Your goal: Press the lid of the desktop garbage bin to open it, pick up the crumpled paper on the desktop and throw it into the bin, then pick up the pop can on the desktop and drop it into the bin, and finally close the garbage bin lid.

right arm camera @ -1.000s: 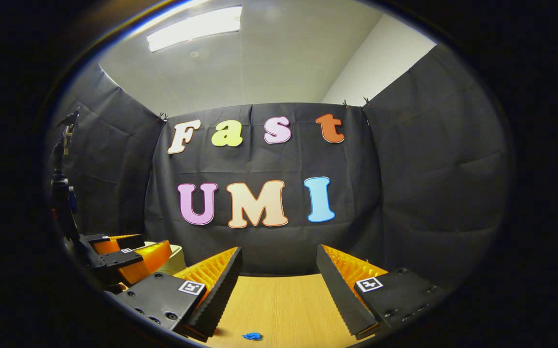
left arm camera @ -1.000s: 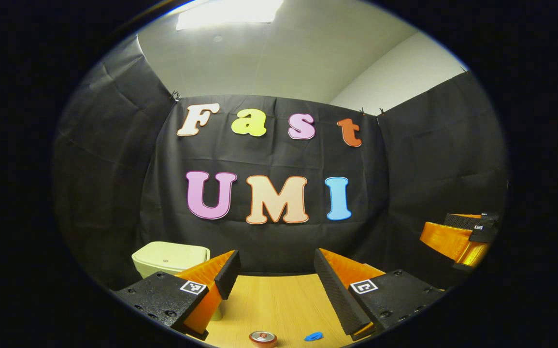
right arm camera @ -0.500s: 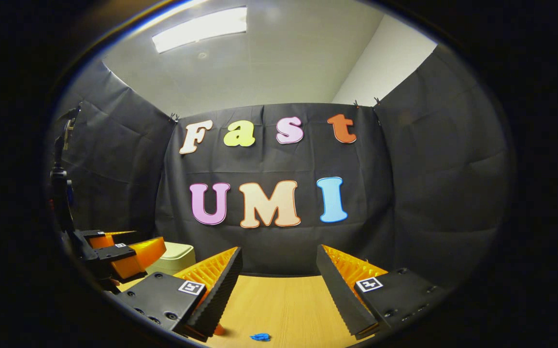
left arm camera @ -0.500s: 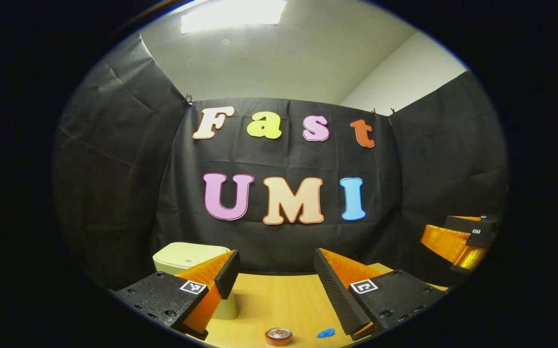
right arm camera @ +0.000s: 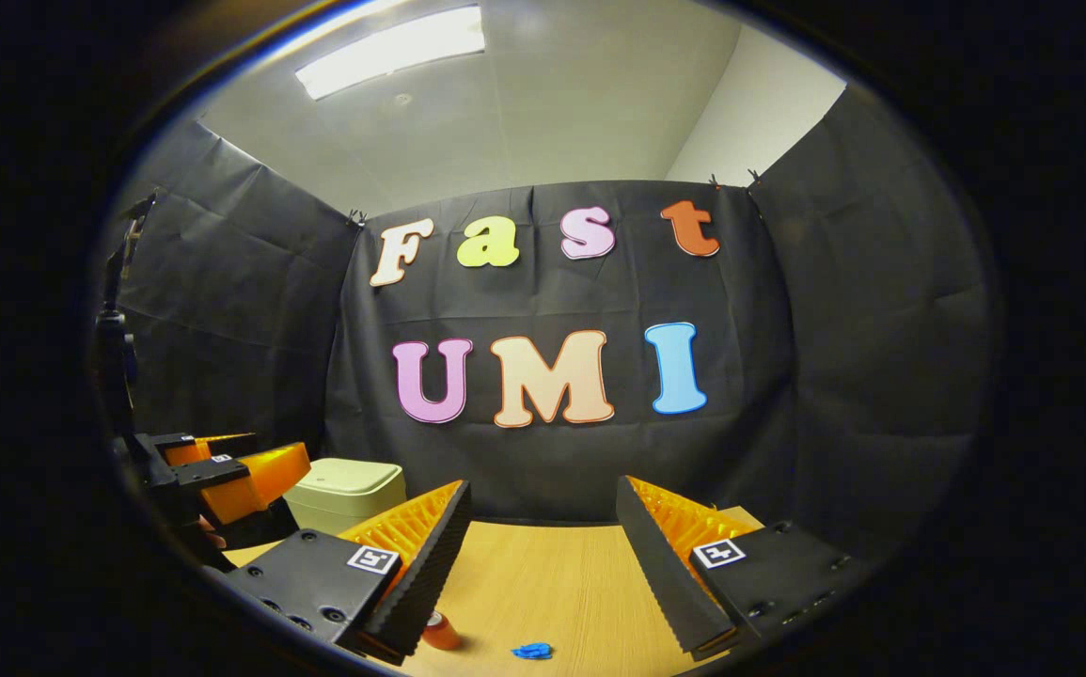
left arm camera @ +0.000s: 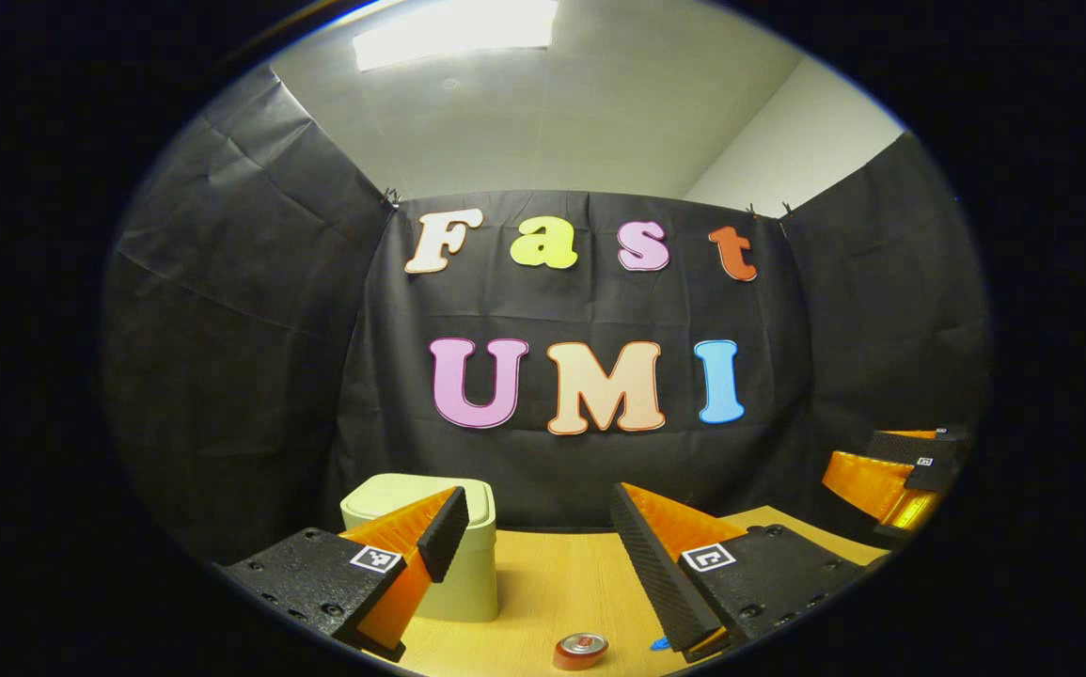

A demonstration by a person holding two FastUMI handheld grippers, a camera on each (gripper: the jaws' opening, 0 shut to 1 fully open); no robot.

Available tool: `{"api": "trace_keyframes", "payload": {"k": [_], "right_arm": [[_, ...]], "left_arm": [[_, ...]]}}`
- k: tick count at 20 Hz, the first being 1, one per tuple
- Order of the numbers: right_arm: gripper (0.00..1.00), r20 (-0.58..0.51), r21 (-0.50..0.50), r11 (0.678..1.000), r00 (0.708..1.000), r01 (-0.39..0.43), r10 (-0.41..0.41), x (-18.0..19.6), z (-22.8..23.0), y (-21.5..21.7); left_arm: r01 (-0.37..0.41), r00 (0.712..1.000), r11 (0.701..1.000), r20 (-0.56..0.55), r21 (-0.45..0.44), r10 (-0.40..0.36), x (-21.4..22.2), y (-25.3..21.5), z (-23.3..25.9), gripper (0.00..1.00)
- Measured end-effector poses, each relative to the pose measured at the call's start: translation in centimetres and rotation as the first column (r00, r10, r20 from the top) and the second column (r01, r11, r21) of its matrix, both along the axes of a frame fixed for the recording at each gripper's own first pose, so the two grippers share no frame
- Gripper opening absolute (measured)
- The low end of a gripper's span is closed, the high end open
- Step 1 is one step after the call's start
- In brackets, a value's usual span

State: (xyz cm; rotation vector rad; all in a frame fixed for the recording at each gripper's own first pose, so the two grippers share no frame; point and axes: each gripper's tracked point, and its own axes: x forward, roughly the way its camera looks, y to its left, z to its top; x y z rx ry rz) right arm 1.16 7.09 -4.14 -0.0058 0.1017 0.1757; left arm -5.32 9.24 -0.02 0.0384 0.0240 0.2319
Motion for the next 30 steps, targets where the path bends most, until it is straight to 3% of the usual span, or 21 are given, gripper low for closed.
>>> {"api": "trace_keyframes", "payload": {"k": [6,10,12,13,14,15,17,18,20,23,26,30], "right_arm": [[0.97,-0.037,-0.05,0.998,0.999,-0.031,0.029,0.5,-1.5,-0.3],[0.97,-0.042,-0.079,0.992,0.995,-0.097,0.094,0.7,-2.5,-1.0],[0.97,-0.051,-0.072,0.988,0.989,-0.139,0.136,0.9,-3.1,-1.2],[0.98,-0.059,-0.065,0.986,0.987,-0.154,0.15,1.0,-3.5,-1.4],[0.98,-0.067,-0.056,0.985,0.985,-0.162,0.158,1.2,-3.7,-1.6],[0.96,-0.073,-0.047,0.985,0.984,-0.163,0.16,1.5,-3.9,-1.8],[0.97,-0.07,-0.047,0.989,0.988,-0.141,0.137,2.7,-3.7,-2.1],[0.96,-0.065,-0.052,0.992,0.991,-0.117,0.114,3.4,-3.6,-2.2],[0.97,-0.063,-0.047,0.995,0.994,-0.088,0.085,3.9,-3.5,-1.8],[0.97,-0.049,-0.047,0.997,0.997,-0.057,0.054,4.8,-3.3,-0.6],[0.97,-0.066,-0.042,0.998,0.997,-0.039,0.036,5.4,-3.6,0.8],[0.97,-0.106,-0.053,0.999,0.994,0.01,-0.016,6.2,-5.4,2.1]], "left_arm": [[-0.018,1.0,1.0,-0.007,-0.023,0.018,0.4,0.0,-0.5,0.92],[-0.087,0.996,0.995,-0.009,-0.044,0.086,0.9,0.6,-0.5,0.91],[-0.141,0.99,0.99,-0.012,-0.02,0.141,0.8,1.5,-0.5,0.75],[-0.175,0.985,0.985,-0.01,0.007,0.175,0.6,2.3,-0.4,0.58],[-0.192,0.981,0.981,-0.01,0.034,0.193,0.7,3.0,0.0,0.48],[-0.218,0.976,0.973,-0.012,0.071,0.22,0.6,3.7,0.1,0.38],[-0.236,0.971,0.963,0.004,0.131,0.237,1.0,5.3,0.9,0.08],[-0.222,0.974,0.965,-0.004,0.142,0.225,1.8,6.2,0.7,0.02],[-0.182,0.982,0.975,-0.032,0.126,0.188,3.0,7.0,-0.2,0.06],[-0.16,0.985,0.981,-0.05,0.113,0.166,5.1,9.6,-1.1,0.0],[-0.104,0.988,0.99,-0.102,0.091,0.113,7.1,11.7,-3.4,0.0],[-0.166,0.972,0.986,-0.167,0.026,0.168,8.5,17.0,-7.2,0.0]]}}
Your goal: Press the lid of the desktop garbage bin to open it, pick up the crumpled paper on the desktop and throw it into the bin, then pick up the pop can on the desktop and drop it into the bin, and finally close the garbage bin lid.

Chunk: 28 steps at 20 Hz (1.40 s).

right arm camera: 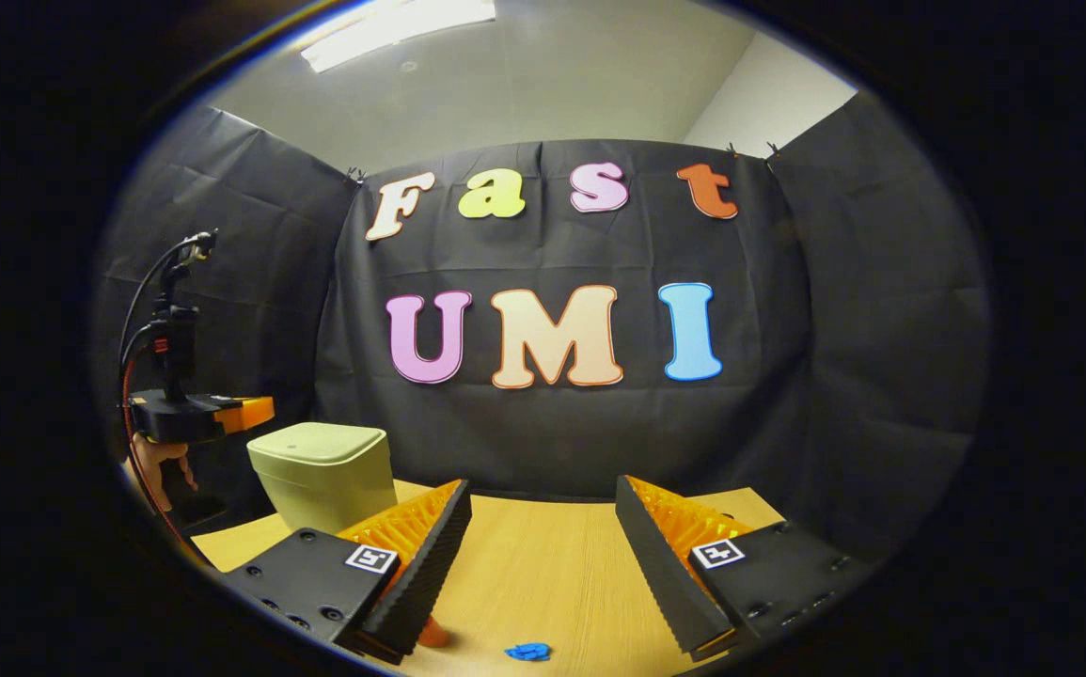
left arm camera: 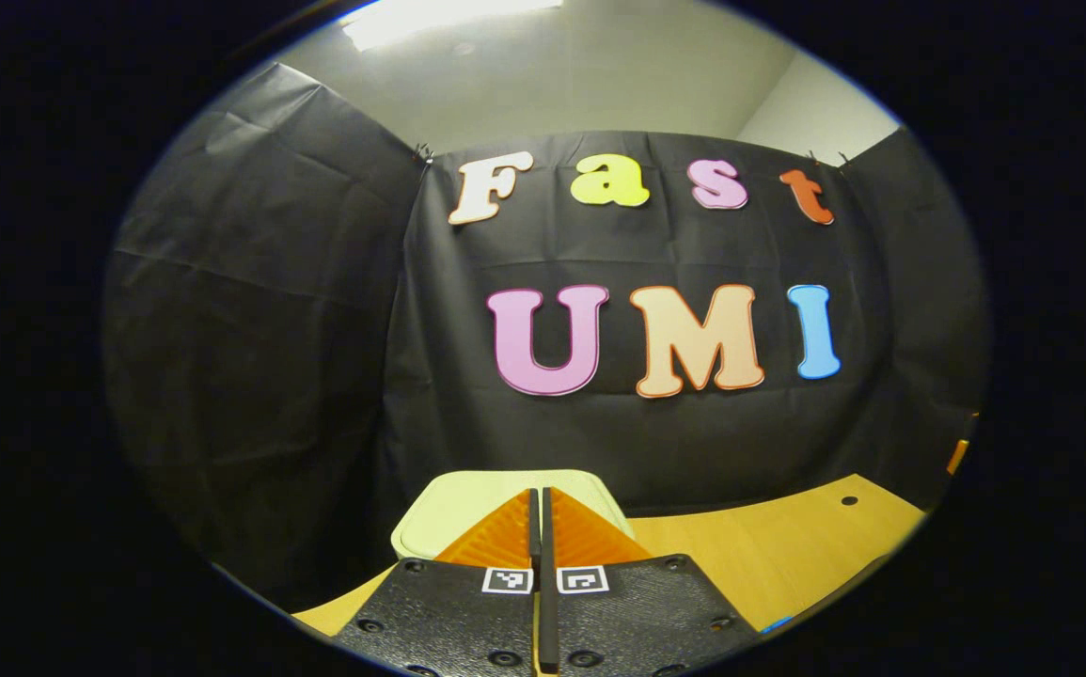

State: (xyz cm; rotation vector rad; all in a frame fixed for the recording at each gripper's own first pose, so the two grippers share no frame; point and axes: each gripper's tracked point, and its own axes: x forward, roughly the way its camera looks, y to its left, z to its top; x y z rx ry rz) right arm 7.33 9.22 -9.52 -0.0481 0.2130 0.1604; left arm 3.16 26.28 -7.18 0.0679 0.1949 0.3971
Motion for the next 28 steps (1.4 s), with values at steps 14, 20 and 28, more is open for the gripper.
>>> {"api": "trace_keyframes", "payload": {"k": [14,20,28], "right_arm": [[0.97,-0.074,-0.024,0.999,0.997,0.037,-0.039,0.6,-3.1,2.0],[0.97,-0.072,-0.013,1.0,0.997,0.004,-0.005,1.0,-2.9,2.4],[0.98,-0.146,-0.034,0.999,0.989,-0.019,0.013,1.2,-5.7,0.7]], "left_arm": [[-0.003,1.0,0.99,-0.008,-0.14,0.002,1.3,2.7,-6.3,0.0],[0.071,0.994,0.994,0.093,-0.088,-0.063,0.2,0.6,-2.7,0.0],[0.167,0.969,0.986,0.185,-0.008,-0.163,-2.3,-4.1,3.4,0.22]]}}
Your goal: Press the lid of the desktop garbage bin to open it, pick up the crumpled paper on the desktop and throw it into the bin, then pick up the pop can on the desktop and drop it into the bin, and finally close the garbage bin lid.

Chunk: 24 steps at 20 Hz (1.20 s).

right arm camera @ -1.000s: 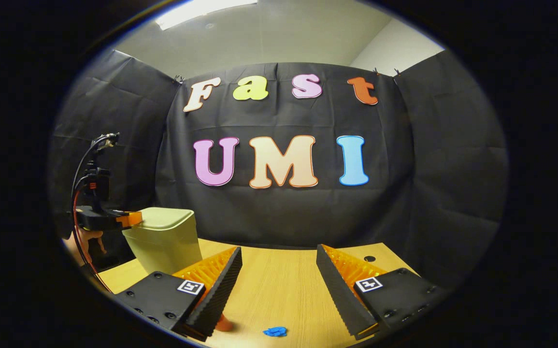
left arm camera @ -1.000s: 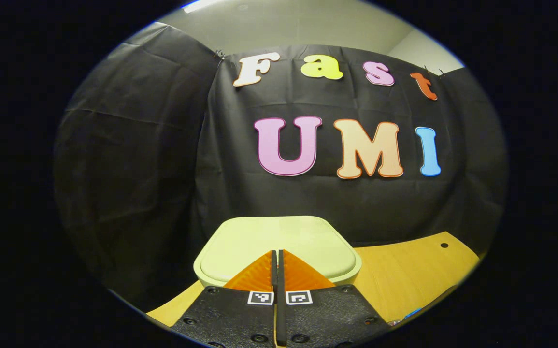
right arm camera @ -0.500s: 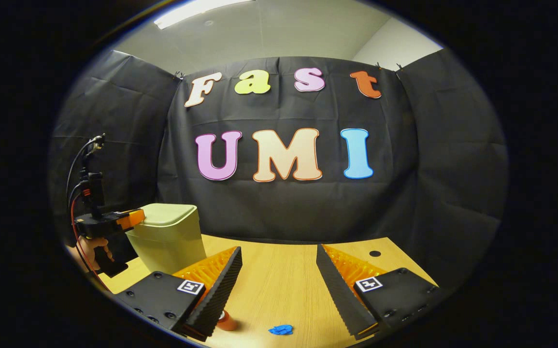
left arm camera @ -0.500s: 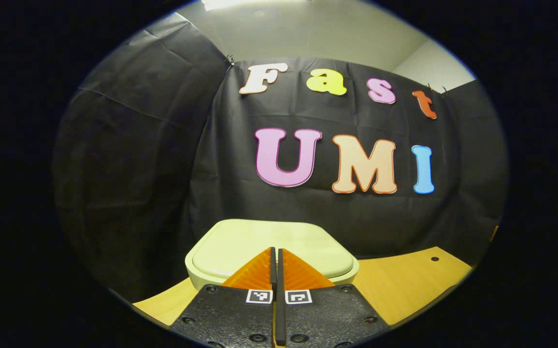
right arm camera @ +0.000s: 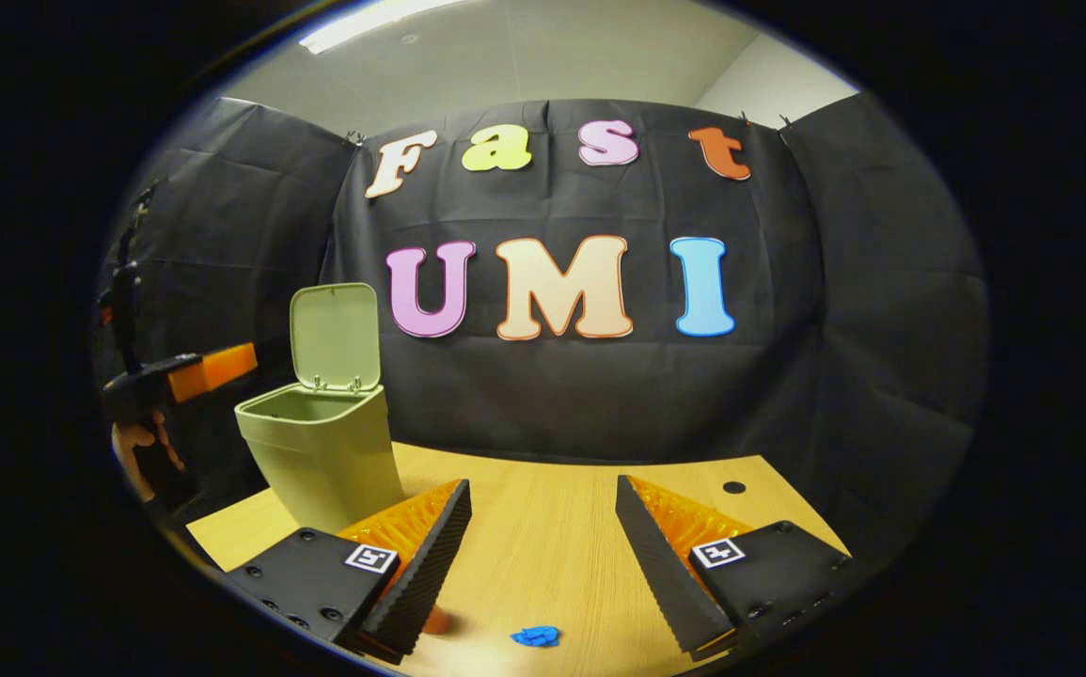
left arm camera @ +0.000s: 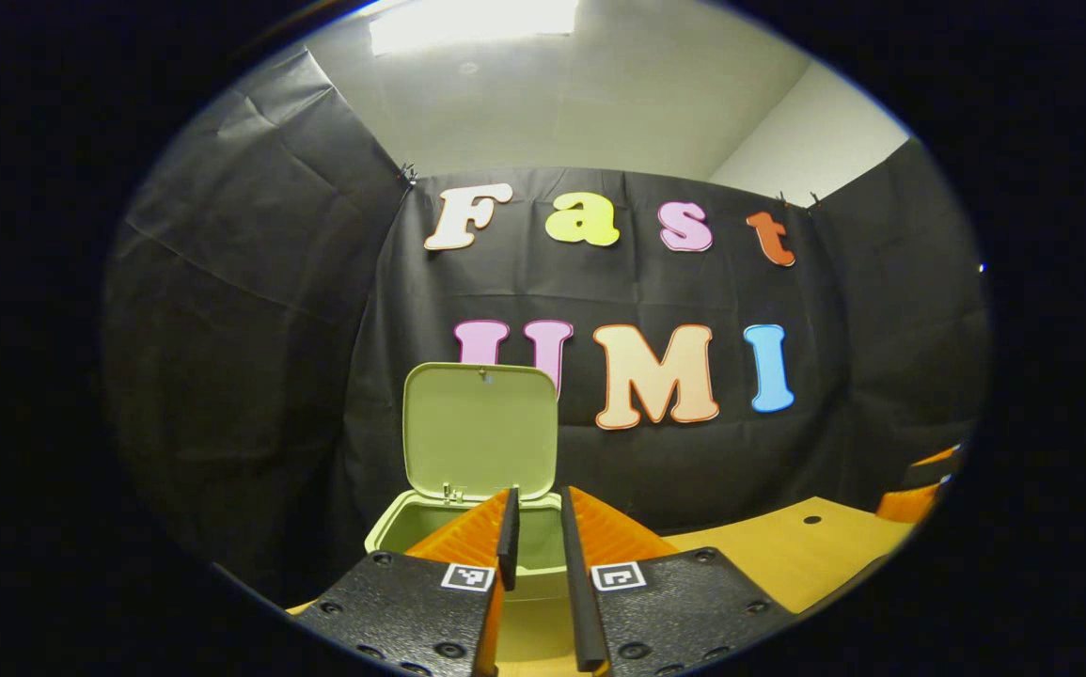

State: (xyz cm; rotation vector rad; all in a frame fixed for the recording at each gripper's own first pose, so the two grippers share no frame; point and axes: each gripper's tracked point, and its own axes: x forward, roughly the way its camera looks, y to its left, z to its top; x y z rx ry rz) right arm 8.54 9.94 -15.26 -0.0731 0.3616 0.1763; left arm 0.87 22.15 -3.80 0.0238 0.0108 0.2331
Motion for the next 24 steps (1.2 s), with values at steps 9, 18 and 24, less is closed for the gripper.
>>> {"api": "trace_keyframes", "payload": {"k": [9,18,24], "right_arm": [[0.98,-0.273,-0.055,0.995,0.96,-0.085,0.066,-0.5,-11.8,-0.1],[0.98,-0.571,-0.087,0.988,0.819,-0.125,0.053,-3.9,-24.5,-1.3],[0.87,-0.629,-0.114,0.98,0.775,-0.166,0.058,-4.0,-28.8,-1.5]], "left_arm": [[-0.036,0.999,0.999,-0.034,-0.017,0.035,-4.3,-1.1,-0.8,0.84],[-0.079,0.992,0.997,-0.094,-0.003,0.079,-7.2,-0.6,-1.7,0.88],[-0.113,0.987,0.993,-0.111,0.017,0.114,-8.0,0.2,-1.6,0.86]]}}
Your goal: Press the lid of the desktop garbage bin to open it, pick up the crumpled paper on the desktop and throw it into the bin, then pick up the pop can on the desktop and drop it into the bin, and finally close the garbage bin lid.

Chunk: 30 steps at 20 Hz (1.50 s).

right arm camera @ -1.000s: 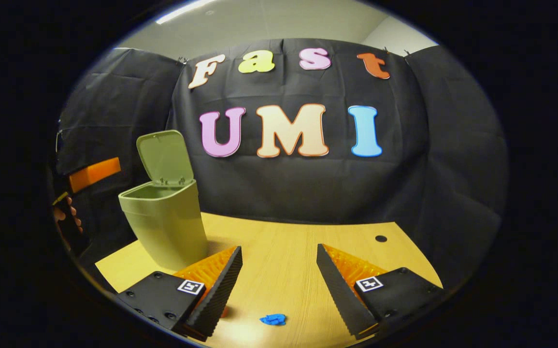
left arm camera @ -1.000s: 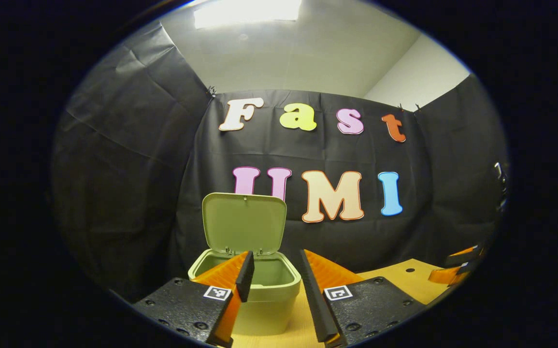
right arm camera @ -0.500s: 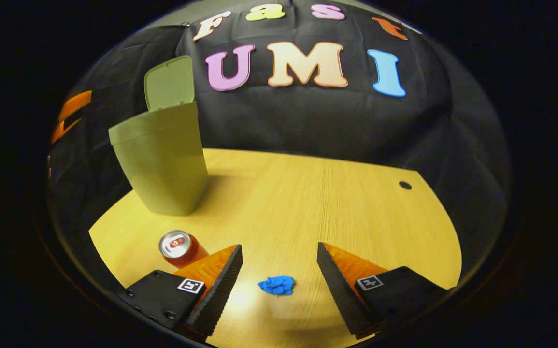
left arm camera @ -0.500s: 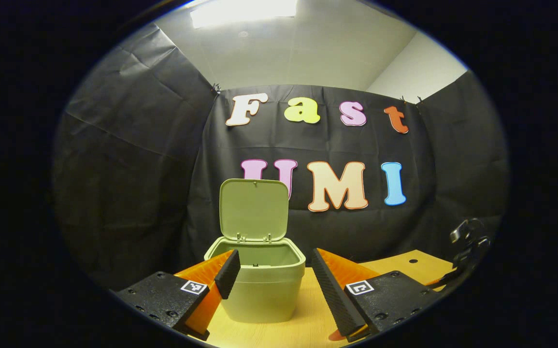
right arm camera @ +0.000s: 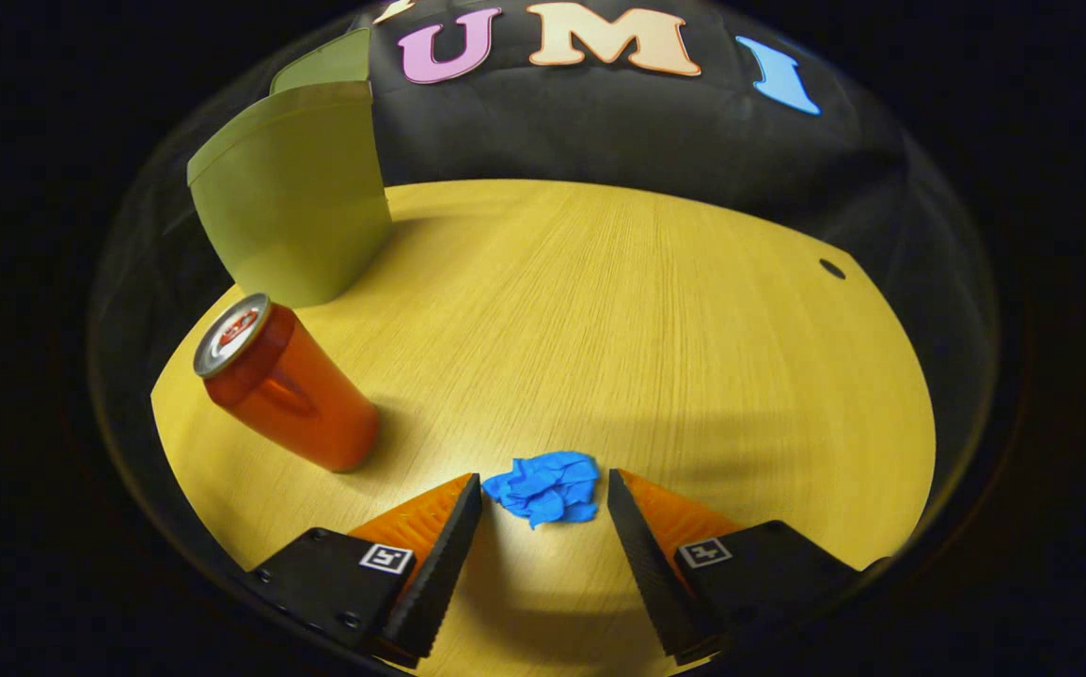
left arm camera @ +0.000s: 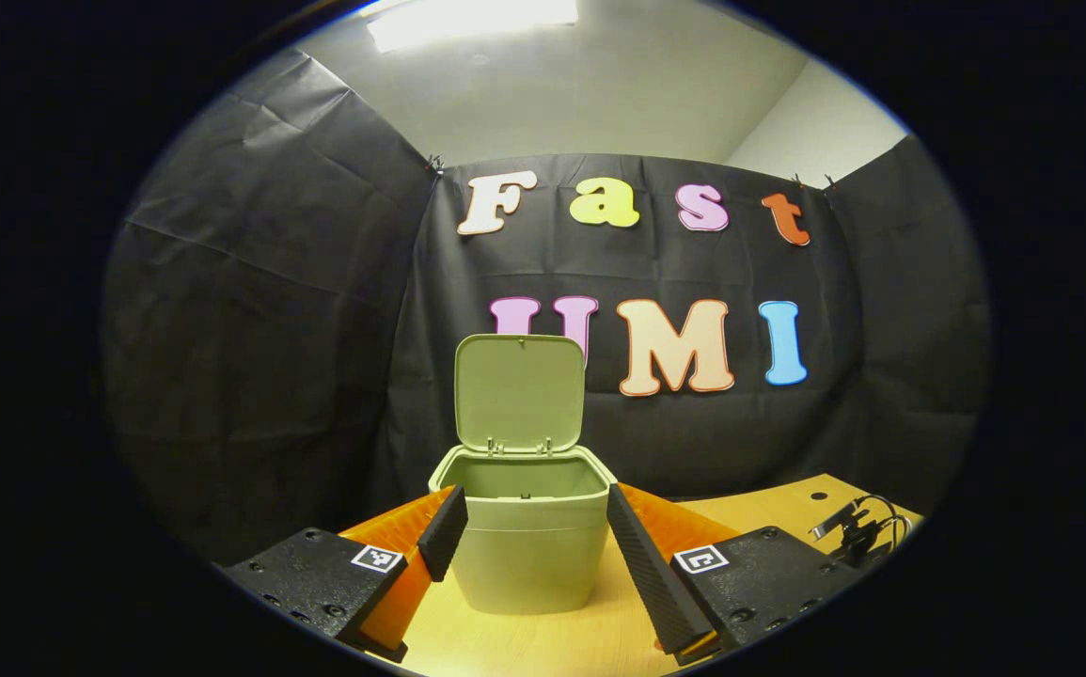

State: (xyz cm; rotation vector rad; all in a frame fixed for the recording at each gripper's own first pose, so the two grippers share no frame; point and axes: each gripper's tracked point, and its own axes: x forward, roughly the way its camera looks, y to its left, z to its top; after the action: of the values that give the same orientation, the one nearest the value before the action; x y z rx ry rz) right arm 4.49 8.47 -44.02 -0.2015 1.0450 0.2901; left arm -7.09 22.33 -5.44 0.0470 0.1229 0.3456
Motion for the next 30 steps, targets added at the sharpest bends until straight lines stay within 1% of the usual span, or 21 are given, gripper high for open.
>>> {"api": "trace_keyframes", "payload": {"k": [1,2,3,4,5,7,8,9,10,11,13,15,17,18,21,23,24,26,27,30], "right_arm": [[0.81,-0.027,-0.002,1.0,1.0,-0.004,0.004,-0.4,-0.1,-0.2],[0.68,-0.008,0.008,1.0,1.0,-0.001,0.001,-0.1,0.0,-0.3],[0.55,-0.022,0.008,1.0,1.0,-0.003,0.003,-0.2,-0.2,-0.4],[0.44,-0.009,0.026,1.0,1.0,0.008,-0.007,0.0,-0.2,-0.2],[0.34,-0.019,0.038,0.999,1.0,0.02,-0.019,-0.1,-0.2,-0.1],[0.13,0.006,0.049,0.998,0.999,0.048,-0.049,0.4,-0.7,0.0],[0.04,0.011,0.057,0.997,0.999,0.044,-0.045,0.1,-0.1,0.1],[0.04,0.058,0.113,0.993,0.998,0.031,-0.038,0.6,1.5,1.2],[0.04,0.125,0.127,0.992,0.992,0.01,-0.026,1.4,3.3,2.0],[0.04,0.194,0.113,0.993,0.981,-0.029,0.007,2.6,5.6,2.4],[0.04,0.265,0.114,0.991,0.964,-0.066,0.034,4.3,8.1,3.8],[0.04,0.327,0.141,0.987,0.944,-0.08,0.03,6.0,11.1,5.1],[0.04,0.386,0.166,0.981,0.922,-0.096,0.025,7.8,14.2,6.4],[0.04,0.415,0.176,0.978,0.91,-0.108,0.026,8.3,15.9,6.8],[0.04,0.497,0.191,0.967,0.866,-0.168,0.053,10.6,21.0,9.3],[0.03,0.537,0.198,0.955,0.839,-0.222,0.084,12.2,24.0,11.8],[0.03,0.571,0.204,0.943,0.815,-0.262,0.102,13.6,26.0,14.1],[0.03,0.61,0.211,0.927,0.783,-0.311,0.124,14.8,28.8,16.9],[0.03,0.631,0.211,0.919,0.765,-0.333,0.132,14.8,30.1,18.2],[0.03,0.667,0.21,0.898,0.728,-0.388,0.158,15.7,32.1,22.1]], "left_arm": [[-0.002,1.0,1.0,-0.004,-0.002,0.002,0.0,-0.1,-0.1,0.89],[-0.001,1.0,1.0,-0.008,-0.007,0.001,0.1,-0.2,-0.2,0.89],[-0.005,1.0,1.0,-0.013,-0.01,0.005,0.0,-0.2,-0.5,0.89],[-0.014,1.0,1.0,-0.019,-0.011,0.014,0.0,-0.1,-0.7,0.86],[-0.018,1.0,1.0,-0.024,-0.013,0.017,-0.1,-0.2,-1.0,0.89],[-0.014,0.999,1.0,-0.031,-0.029,0.013,0.1,-0.7,-1.4,0.89],[-0.009,0.999,0.999,-0.033,-0.037,0.008,0.2,-1.0,-1.5,0.89],[-0.004,0.999,0.999,-0.033,-0.041,0.002,0.4,-1.3,-1.6,0.89],[0.001,0.999,0.999,-0.034,-0.039,-0.002,0.5,-1.4,-1.6,0.89],[0.004,1.0,0.999,-0.031,-0.036,-0.005,0.7,-1.4,-1.6,0.89],[0.006,0.999,0.999,-0.031,-0.036,-0.007,1.1,-1.2,-1.6,0.9],[0.006,1.0,0.999,-0.023,-0.04,-0.007,1.7,-1.0,-1.6,0.9],[0.016,0.999,0.999,-0.036,-0.04,-0.017,2.3,-0.9,-2.1,0.89],[0.014,0.999,0.999,-0.038,-0.034,-0.016,2.6,-0.6,-2.0,0.91],[0.021,0.999,0.999,-0.023,-0.045,-0.023,3.0,-0.3,-1.8,0.89],[0.025,0.999,0.999,-0.021,-0.038,-0.026,3.1,0.2,-2.1,0.9],[0.027,0.999,0.999,-0.021,-0.03,-0.028,3.0,0.6,-2.2,0.89],[0.029,0.999,0.999,-0.03,-0.026,-0.03,2.9,1.4,-2.5,0.89],[0.026,0.999,0.999,-0.034,-0.023,-0.026,2.8,1.9,-2.7,0.9],[0.003,0.999,1.0,-0.044,-0.026,-0.004,2.3,3.7,-3.0,0.9]]}}
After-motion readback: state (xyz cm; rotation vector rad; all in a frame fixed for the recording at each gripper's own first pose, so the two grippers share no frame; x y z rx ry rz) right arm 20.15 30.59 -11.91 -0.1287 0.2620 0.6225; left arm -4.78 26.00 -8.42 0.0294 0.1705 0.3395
